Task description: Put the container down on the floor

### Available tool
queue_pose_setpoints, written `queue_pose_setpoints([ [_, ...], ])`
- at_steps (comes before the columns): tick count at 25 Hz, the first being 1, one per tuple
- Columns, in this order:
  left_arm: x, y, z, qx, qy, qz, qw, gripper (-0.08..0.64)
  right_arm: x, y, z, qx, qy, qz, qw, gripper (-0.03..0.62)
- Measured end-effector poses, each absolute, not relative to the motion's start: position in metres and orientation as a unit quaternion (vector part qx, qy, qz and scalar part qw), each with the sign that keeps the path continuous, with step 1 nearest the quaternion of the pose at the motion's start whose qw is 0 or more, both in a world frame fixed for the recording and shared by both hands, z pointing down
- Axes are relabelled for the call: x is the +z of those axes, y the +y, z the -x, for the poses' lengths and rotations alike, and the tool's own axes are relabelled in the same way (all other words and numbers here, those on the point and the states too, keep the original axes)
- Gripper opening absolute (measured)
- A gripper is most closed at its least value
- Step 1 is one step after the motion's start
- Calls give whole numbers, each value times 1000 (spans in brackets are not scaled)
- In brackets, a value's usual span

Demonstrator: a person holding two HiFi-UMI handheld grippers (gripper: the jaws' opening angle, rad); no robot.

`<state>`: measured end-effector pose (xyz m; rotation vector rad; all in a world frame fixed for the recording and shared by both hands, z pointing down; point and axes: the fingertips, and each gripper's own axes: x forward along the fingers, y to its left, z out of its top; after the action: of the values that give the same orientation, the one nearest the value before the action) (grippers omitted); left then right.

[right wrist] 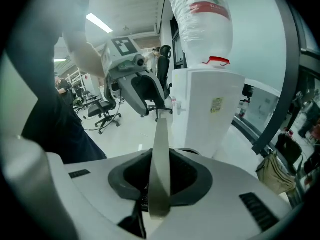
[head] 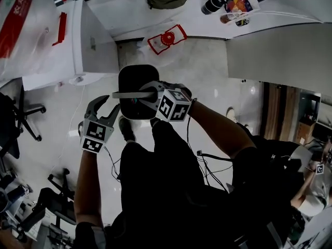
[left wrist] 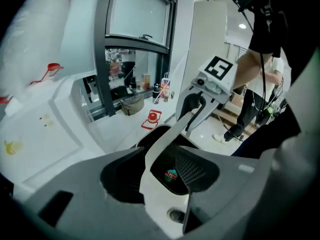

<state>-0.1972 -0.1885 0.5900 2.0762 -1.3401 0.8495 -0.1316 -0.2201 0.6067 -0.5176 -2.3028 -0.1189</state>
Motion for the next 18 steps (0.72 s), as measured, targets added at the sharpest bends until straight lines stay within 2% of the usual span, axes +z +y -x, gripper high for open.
queue_pose_setpoints([
  [5, 579, -200, 190, 227, -545, -770, 244, 193, 642, -234, 139, -41, -901, 192, 386, 84],
  [10, 577, -211, 211, 133, -620, -731, 254, 135, 683, -242, 146, -57, -896, 194, 396, 84],
  [14, 586, -212, 216, 103, -637, -713, 274, 90, 708, -245, 152, -65, -895, 196, 397, 84],
  [18, 584, -211, 211, 106, -635, -719, 261, 36, 732, -250, 160, -66, -892, 192, 403, 84],
])
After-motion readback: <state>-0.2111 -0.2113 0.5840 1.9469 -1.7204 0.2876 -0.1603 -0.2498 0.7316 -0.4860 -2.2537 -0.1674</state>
